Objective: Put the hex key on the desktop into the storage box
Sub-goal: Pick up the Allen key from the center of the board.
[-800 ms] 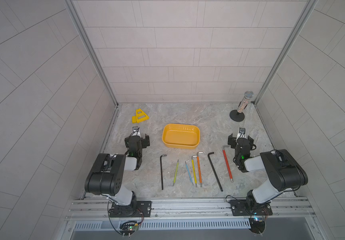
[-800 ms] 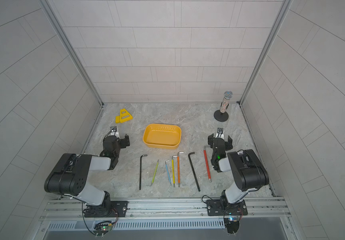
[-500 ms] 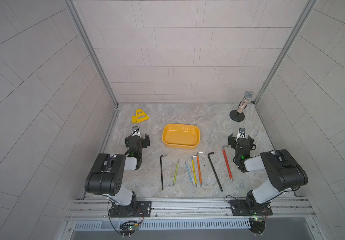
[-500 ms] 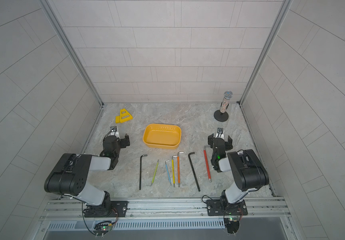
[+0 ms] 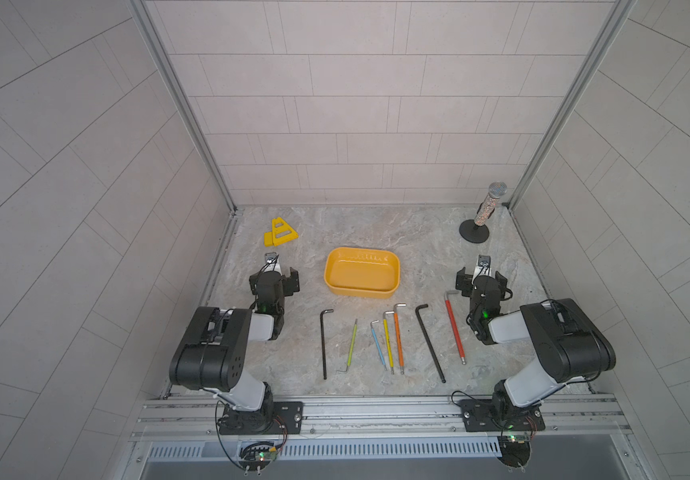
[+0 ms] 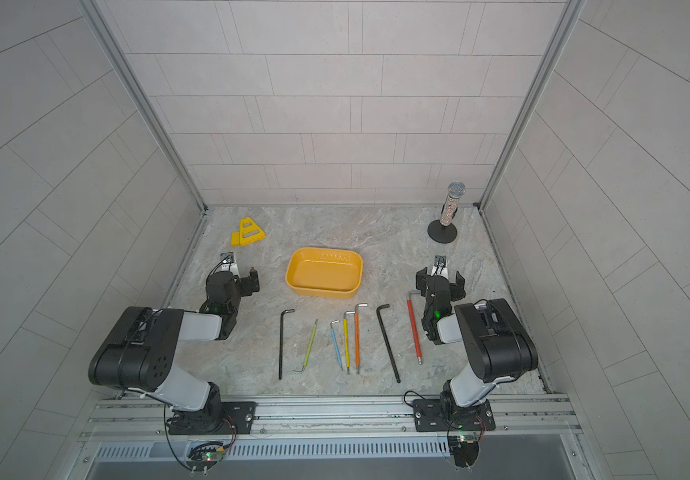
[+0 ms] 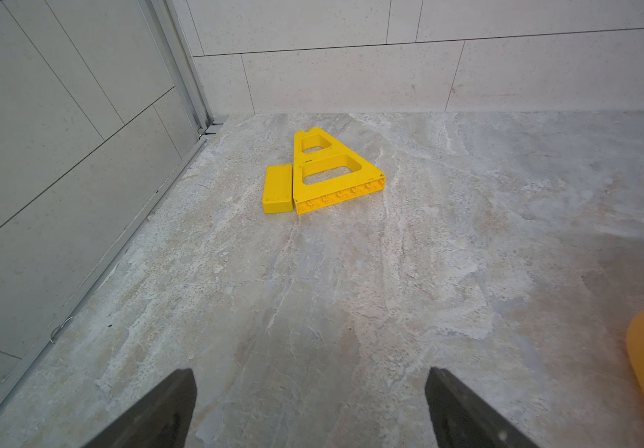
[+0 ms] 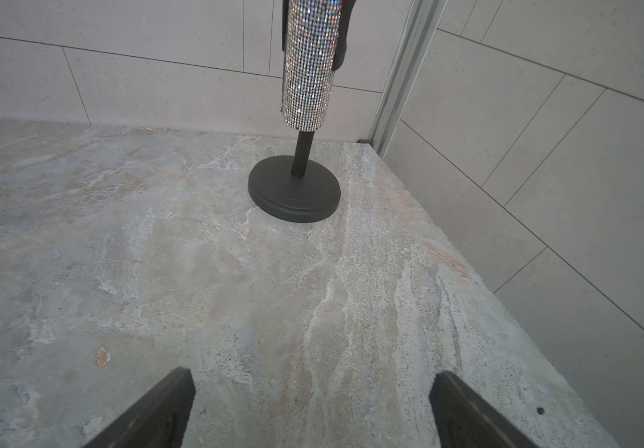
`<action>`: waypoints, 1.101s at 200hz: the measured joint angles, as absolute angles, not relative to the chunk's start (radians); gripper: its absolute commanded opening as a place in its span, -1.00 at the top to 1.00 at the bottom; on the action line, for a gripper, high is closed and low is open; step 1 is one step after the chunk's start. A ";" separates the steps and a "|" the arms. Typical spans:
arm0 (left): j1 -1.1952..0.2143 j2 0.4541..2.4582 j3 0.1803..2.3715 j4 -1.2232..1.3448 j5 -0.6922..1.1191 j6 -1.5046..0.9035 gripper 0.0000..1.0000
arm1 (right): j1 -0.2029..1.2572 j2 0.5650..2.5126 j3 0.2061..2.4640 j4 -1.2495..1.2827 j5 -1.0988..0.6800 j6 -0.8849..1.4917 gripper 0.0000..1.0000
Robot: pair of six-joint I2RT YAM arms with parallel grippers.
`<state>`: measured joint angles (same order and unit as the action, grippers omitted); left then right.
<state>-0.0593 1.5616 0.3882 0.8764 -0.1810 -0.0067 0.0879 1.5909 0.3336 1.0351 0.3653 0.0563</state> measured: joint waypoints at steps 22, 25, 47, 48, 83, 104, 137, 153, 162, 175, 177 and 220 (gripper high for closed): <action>-0.059 1.561 0.388 0.876 -0.191 -0.008 -1.00 | 0.088 1.591 0.334 1.035 0.365 0.056 -1.00; -0.059 1.559 0.388 0.873 -0.196 -0.010 -1.00 | 0.088 1.591 0.334 1.035 0.366 0.056 -1.00; -0.064 1.478 0.395 0.766 -0.257 -0.023 -1.00 | 0.090 1.581 0.334 1.026 0.373 0.057 -1.00; -0.064 1.475 0.396 0.760 -0.259 -0.025 -1.00 | 0.090 1.579 0.333 1.024 0.372 0.057 -1.00; -0.071 1.214 0.472 0.563 -0.387 -0.125 -1.00 | 0.120 1.438 0.347 0.895 0.423 0.053 -1.00; -0.063 1.069 0.473 0.502 -0.420 -0.245 -1.00 | 0.128 1.296 0.442 0.699 0.432 0.064 -1.00; 0.009 0.970 0.553 0.217 -0.347 -0.474 -1.00 | 0.128 1.123 0.560 0.430 0.387 0.149 -1.00; 0.033 0.991 0.640 0.058 -0.296 -0.548 -1.00 | 0.128 1.074 0.618 0.262 0.325 0.199 -1.00; 0.037 0.999 0.679 -0.011 -0.265 -0.572 -1.00 | 0.128 1.065 0.657 0.169 0.289 0.224 -1.00; 0.037 0.986 0.707 -0.086 -0.219 -0.599 -1.00 | 0.128 1.061 0.707 0.046 0.241 0.265 -1.00; 0.037 0.981 0.706 -0.094 -0.213 -0.604 -1.00 | 0.128 1.060 0.711 0.034 0.236 0.268 -1.00; 0.055 0.691 0.614 -0.178 -0.137 -0.680 -1.00 | 0.128 1.084 0.746 -0.235 0.049 0.375 -0.92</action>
<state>0.0547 0.6907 0.6144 -0.1783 -0.1371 -0.6796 0.1280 1.0843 0.7460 -0.2348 0.0486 0.3748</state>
